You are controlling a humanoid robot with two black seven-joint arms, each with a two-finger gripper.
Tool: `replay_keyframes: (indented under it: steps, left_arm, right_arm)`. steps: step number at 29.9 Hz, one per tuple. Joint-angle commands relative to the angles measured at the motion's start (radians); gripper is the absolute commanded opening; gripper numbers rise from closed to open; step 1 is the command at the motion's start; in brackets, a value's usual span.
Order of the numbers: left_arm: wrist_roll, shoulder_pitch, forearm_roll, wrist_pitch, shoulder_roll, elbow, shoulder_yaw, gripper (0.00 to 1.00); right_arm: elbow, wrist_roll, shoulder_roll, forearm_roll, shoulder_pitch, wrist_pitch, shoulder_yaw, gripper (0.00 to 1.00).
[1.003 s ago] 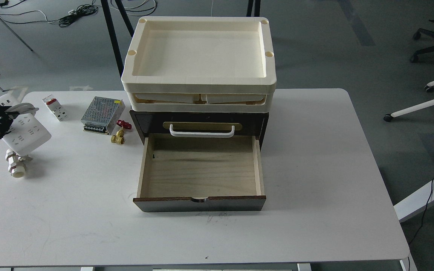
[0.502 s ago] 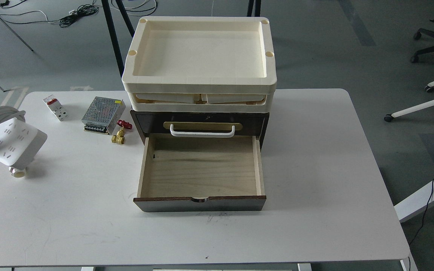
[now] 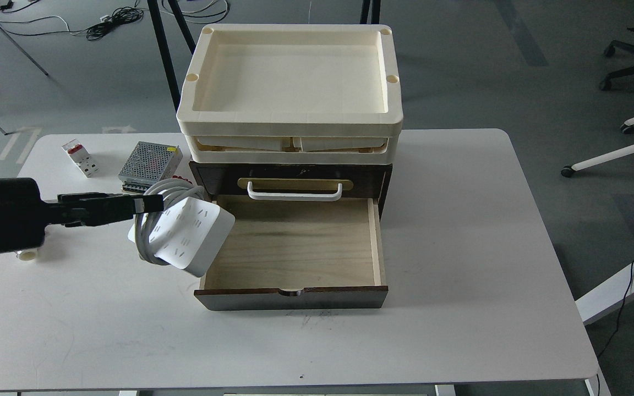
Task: Put charging cable into cabinet
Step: 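Carry the power strip over the open drawer with the left gripper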
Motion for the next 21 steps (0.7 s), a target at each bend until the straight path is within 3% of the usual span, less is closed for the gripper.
replay_keyframes:
  steps: [1, 8, 14, 21]
  left_arm:
    - [0.0, 0.008, -0.095, 0.04, -0.111, 0.0, -0.003, 0.0]
    - [0.0, 0.114, -0.134, 0.157, -0.331, 0.035, -0.01, 0.0]
    - [0.0, 0.201, -0.163, 0.183, -0.481, 0.172, -0.016, 0.0]
    - [0.0, 0.249, -0.206, 0.179, -0.569, 0.305, -0.06, 0.0]
  right_arm:
    - [0.0, 0.0, -0.001, 0.0, 0.0, 0.0, 0.001, 1.0]
    - [0.0, 0.0, -0.001, 0.0, 0.0, 0.0, 0.001, 1.0]
    - [0.0, -0.001, -0.003, 0.0, 0.0, 0.0, 0.001, 1.0]
    - [0.001, -0.001, -0.001, 0.0, 0.0, 0.0, 0.001, 1.0]
